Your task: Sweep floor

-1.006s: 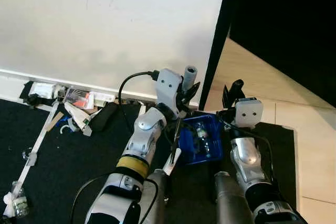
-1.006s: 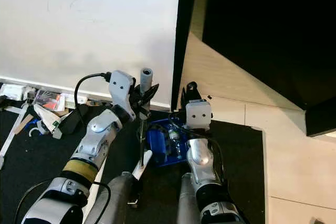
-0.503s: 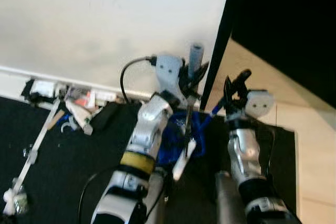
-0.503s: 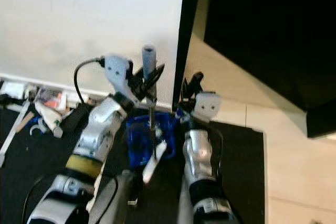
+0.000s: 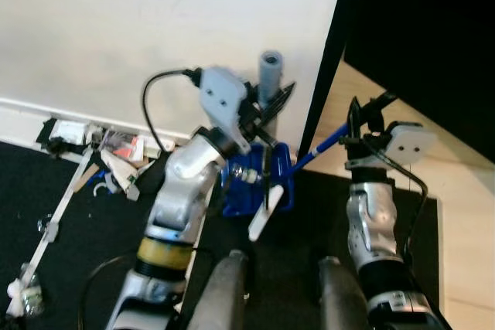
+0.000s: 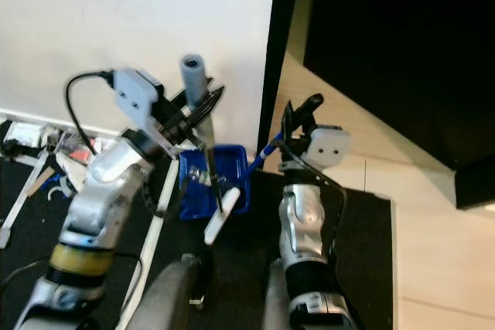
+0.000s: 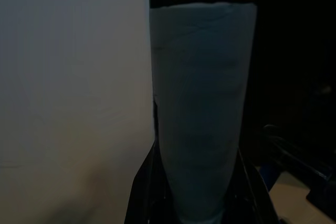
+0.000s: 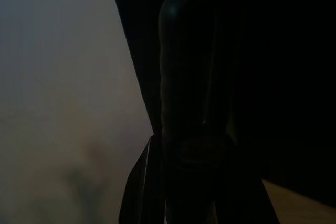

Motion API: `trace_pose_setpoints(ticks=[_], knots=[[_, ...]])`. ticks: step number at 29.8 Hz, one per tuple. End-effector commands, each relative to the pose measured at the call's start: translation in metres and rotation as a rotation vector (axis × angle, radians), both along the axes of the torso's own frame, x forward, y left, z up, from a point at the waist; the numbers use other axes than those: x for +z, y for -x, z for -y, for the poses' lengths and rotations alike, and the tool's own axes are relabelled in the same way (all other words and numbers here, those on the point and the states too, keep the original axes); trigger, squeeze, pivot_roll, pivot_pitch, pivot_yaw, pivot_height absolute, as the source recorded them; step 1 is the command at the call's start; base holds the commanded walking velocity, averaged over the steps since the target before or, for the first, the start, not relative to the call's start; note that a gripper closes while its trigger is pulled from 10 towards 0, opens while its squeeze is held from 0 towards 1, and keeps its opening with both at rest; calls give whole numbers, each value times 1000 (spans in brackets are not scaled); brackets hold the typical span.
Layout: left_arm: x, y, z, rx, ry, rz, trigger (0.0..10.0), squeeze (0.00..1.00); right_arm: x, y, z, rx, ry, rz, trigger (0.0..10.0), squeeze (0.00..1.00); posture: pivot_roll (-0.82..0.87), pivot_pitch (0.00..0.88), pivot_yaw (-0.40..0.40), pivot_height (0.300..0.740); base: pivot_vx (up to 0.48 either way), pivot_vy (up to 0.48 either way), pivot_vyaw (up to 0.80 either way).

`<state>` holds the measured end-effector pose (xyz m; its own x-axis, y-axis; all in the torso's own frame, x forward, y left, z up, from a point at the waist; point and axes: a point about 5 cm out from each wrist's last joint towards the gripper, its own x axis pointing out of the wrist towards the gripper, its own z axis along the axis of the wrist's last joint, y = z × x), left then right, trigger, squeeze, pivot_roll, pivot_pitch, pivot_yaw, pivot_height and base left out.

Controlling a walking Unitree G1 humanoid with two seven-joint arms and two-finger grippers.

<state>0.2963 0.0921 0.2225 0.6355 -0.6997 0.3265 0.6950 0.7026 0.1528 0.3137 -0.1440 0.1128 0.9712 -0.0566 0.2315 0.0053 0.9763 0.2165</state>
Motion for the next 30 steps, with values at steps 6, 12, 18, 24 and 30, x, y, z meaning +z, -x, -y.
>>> trace_pose_setpoints(ticks=[6,12,18,24,30], knots=[[32,20,-27,-36,80,-10,10000,161,-8,1,17,-85,-9,-39,10000,0,170,150,107,740,0,0,0],[39,27,-42,35,117,-24,10000,161,-6,-2,30,-131,-28,-35,10000,0,176,123,114,740,0,0,0],[13,24,-67,483,16,-36,10000,165,-3,-2,48,-213,-116,-25,10000,0,163,94,125,740,0,0,0],[2,11,-86,675,11,-182,10000,0,3,10,59,-228,-68,10,10000,0,140,73,113,740,0,0,0],[2,4,-90,717,74,-216,10000,0,-1,17,63,-219,-39,-4,10000,0,123,75,110,740,0,0,0]])
